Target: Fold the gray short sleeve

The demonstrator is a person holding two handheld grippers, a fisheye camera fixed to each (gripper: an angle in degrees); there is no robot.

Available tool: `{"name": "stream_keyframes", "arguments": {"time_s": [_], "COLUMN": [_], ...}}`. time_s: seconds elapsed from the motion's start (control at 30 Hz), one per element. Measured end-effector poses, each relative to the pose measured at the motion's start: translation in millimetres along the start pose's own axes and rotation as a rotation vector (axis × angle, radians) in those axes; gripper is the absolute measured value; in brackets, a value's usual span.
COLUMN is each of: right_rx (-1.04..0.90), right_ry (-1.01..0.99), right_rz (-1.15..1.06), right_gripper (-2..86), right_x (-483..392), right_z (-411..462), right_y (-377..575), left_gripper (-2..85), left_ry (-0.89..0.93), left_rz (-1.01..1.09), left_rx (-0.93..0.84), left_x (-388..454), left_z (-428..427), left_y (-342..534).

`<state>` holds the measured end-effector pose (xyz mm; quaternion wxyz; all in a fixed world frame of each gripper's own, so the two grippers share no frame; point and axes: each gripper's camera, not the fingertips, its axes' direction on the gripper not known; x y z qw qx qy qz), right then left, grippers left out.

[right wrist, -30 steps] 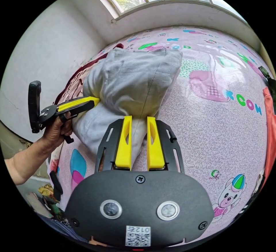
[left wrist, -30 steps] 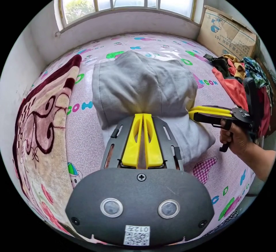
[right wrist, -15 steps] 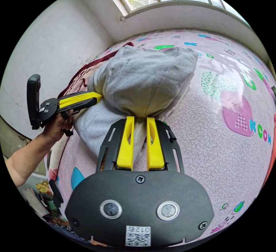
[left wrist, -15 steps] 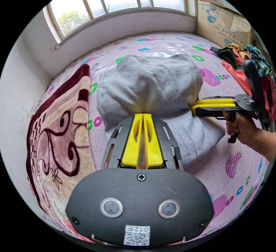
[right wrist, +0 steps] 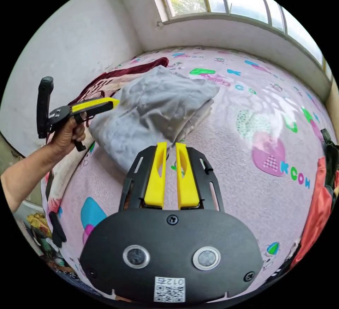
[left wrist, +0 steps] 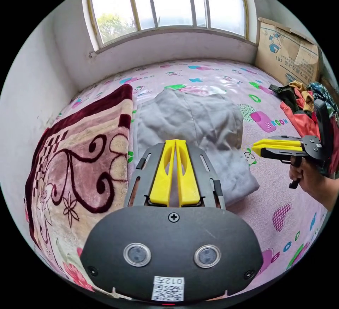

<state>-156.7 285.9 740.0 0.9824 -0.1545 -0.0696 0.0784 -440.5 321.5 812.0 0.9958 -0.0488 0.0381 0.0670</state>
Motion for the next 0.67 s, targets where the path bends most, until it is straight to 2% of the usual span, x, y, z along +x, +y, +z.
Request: {"name": "stream_keyframes", "arguments": {"time_s": [0.2,0.4,0.47,0.57,0.67], "right_rx": [0.045,0.106,0.167,0.249,0.298], "right_ry": [0.237,0.574,0.743,0.806,0.794], "right_rz": [-0.126,-0.125,-0.038,0.089,0.199], "right_gripper": [1.2,0.4,0.5,0.9,0.7], "right_x": [-15.8,-37.7,-33.6,-13.2,20.9], "right_z": [-176.7,-368.4,-443.5,-531.8,-603.9], "right_y": [94.0,186.7,212.9,236.5,252.1], "left_gripper": [-0.1,0.0,0.2,0.3,0.3], "left_ry": [0.134,0.480,0.594,0.734,0.771], "left_rz": [-0.044,0.031,0.094,0.220,0.355], "left_rx": [0.071,0.011,0.051,0.109,0.173], "left_x": [49.6,189.5,259.9,345.7,423.7], "left_z": [-88.0,-167.6,-206.2,-257.5,-310.6], "left_y": [34.2,83.9,97.3,101.9,101.3]}}
